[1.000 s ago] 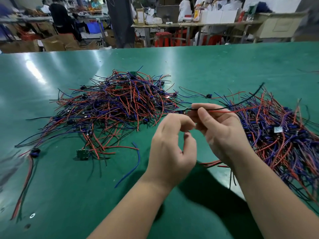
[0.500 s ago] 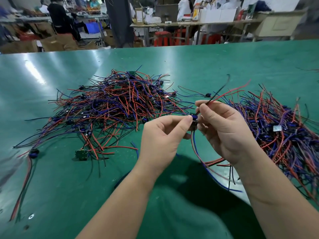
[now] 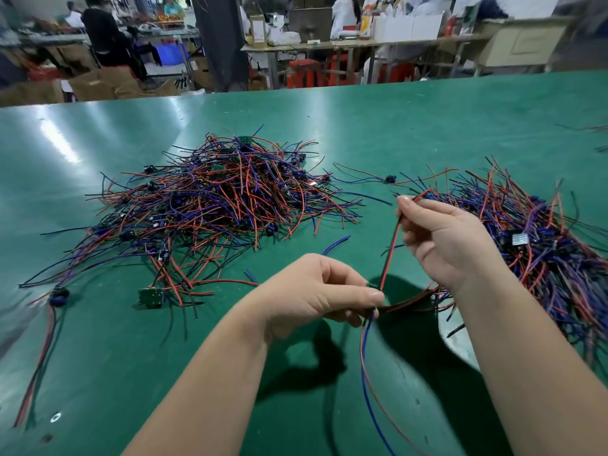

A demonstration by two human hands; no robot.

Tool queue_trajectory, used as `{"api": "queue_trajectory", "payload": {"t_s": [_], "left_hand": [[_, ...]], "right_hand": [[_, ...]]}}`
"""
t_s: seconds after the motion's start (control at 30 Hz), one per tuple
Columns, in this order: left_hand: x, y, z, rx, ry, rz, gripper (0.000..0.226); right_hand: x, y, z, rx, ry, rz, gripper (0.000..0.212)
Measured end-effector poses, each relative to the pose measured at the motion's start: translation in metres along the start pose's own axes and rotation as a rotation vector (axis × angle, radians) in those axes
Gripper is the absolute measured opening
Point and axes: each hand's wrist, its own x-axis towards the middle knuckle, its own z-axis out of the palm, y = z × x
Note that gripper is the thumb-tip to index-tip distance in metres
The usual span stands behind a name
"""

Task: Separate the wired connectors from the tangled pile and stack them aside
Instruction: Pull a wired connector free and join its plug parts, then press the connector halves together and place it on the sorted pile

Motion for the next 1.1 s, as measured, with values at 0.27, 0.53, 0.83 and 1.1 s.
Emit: {"api": "queue_trajectory", "payload": {"t_s": [0.27,0.53,0.83,1.1], "left_hand": [[-0.007,0.000,-0.008,-0.002,-0.160,0.075,0.016],[0.007,0.006,-0.005,-0.639,0.158,0.234,0.015],[0.016,0.001,0.010,-0.393,0.565,0.306,0.035],[0.018,-0.006,0.012,-0.160,0.477,0.373,0.023]], "right_hand": [[0.011,0.002,-0.008,0.243,0.101,0.088,0.032],[-0.002,0.013,0.000,-0.161,-0.310,0.080,0.019],[-0.013,0.023,0.018,-0.014,-0.380,-0.018,0.015],[-0.009,0.016,0.015,0.039,-0.301,0.004,0.013]]}}
